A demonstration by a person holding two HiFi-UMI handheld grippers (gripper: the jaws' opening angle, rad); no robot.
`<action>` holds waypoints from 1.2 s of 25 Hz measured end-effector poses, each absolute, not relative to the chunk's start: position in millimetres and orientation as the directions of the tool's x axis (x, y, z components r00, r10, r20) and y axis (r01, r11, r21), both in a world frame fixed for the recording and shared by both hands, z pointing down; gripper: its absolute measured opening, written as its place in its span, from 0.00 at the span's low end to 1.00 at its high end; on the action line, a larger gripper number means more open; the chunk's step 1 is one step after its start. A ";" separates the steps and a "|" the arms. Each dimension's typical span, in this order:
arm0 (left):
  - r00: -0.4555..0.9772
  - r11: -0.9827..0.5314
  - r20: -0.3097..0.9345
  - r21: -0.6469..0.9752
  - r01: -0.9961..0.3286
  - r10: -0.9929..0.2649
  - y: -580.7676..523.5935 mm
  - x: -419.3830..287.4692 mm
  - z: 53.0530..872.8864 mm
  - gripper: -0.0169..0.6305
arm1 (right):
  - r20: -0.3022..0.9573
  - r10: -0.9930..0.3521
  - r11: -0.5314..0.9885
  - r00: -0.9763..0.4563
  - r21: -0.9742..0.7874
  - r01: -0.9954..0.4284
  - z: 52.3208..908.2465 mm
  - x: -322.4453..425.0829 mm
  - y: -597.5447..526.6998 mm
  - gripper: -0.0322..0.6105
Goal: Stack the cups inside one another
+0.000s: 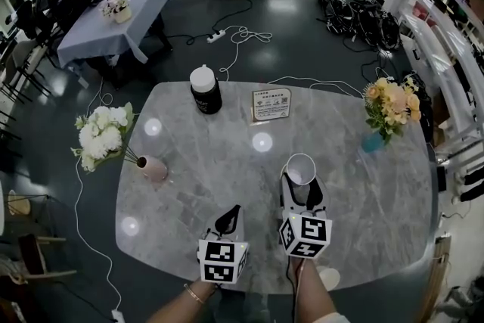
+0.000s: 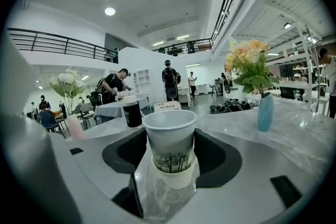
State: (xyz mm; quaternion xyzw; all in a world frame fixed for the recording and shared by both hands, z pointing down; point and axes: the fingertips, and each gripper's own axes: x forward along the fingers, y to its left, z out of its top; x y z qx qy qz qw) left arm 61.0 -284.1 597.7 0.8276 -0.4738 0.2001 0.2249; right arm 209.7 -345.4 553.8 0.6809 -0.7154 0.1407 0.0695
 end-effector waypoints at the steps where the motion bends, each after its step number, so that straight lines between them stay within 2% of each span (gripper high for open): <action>1: 0.471 -0.450 0.544 0.182 -0.874 -0.694 -284.0 60.5 598.3 0.02 | 0.293 -0.954 0.034 -0.064 -0.105 -0.994 555.0 209.2 -345.7 0.45; 12: 0.471 -0.448 0.555 0.188 -0.874 -0.686 -281.5 61.4 602.4 0.02 | 0.343 -0.938 0.009 -0.049 -0.118 -0.993 567.8 210.6 -341.0 0.47; 30: 0.491 -0.460 0.531 0.202 -0.865 -0.691 -272.0 61.2 586.6 0.02 | 0.333 -0.943 -0.024 -0.014 -0.110 -0.994 544.0 212.9 -318.2 0.47</action>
